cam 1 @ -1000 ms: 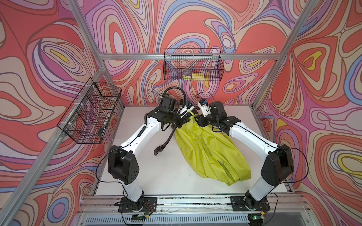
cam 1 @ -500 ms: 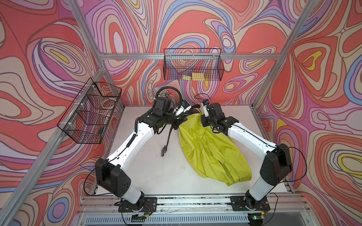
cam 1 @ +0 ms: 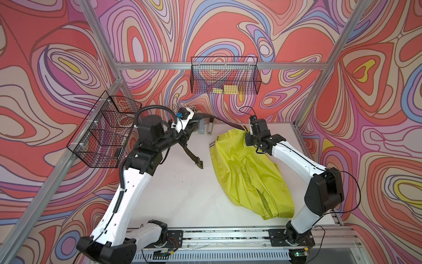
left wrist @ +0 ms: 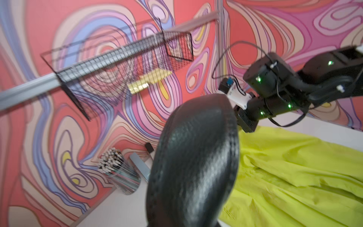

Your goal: Remove the belt from the trousers

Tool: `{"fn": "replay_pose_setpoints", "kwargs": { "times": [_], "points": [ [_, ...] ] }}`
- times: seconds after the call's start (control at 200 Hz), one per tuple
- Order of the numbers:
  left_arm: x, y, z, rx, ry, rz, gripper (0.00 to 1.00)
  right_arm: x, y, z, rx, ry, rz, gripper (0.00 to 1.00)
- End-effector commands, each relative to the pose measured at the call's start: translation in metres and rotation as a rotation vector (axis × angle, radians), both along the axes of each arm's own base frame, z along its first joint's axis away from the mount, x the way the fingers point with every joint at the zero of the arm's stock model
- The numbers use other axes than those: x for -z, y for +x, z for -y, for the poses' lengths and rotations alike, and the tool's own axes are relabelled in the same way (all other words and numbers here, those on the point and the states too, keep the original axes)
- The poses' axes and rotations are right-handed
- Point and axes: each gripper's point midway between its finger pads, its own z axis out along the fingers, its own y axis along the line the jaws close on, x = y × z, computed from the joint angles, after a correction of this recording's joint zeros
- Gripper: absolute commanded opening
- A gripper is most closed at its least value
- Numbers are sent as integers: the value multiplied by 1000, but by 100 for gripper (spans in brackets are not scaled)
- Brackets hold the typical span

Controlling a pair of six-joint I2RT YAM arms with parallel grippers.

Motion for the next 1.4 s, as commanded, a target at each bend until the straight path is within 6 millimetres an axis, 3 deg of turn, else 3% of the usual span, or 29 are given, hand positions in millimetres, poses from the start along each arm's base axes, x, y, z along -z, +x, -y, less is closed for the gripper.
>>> {"fn": "replay_pose_setpoints", "kwargs": {
  "times": [0.0,0.17,0.32,0.361,0.401,0.451,0.546,0.656,0.866,1.107,1.287,1.397],
  "points": [
    [3,15,1,-5,-76,47,0,-7,-2,11,46,15,11,0],
    [84,43,7,-1,-76,-51,0,-32,-4,2,-7,56,63,0],
    [131,57,4,-28,-44,-94,0,-54,-11,1,-42,54,109,0],
    [141,59,3,-34,-27,-110,11,-59,-12,1,-44,48,120,0],
    [150,61,2,-41,-9,-127,33,-64,-14,2,-43,41,133,0],
    [160,62,2,-39,21,-148,52,-68,-14,3,-44,30,143,0],
    [173,64,1,-42,62,-191,72,-75,-15,4,-47,-14,159,0],
    [175,61,8,9,89,-227,81,-75,-16,-1,-67,-69,158,0],
    [165,63,33,142,97,-265,86,-65,-15,-11,-84,-90,133,0],
    [177,55,104,380,205,-394,86,-57,-12,-7,-54,-105,99,0],
    [208,52,146,458,272,-462,87,-62,-11,-2,-34,-118,108,0],
    [231,69,151,391,335,-511,87,-70,-11,2,-29,-106,123,0]
  ]
}}
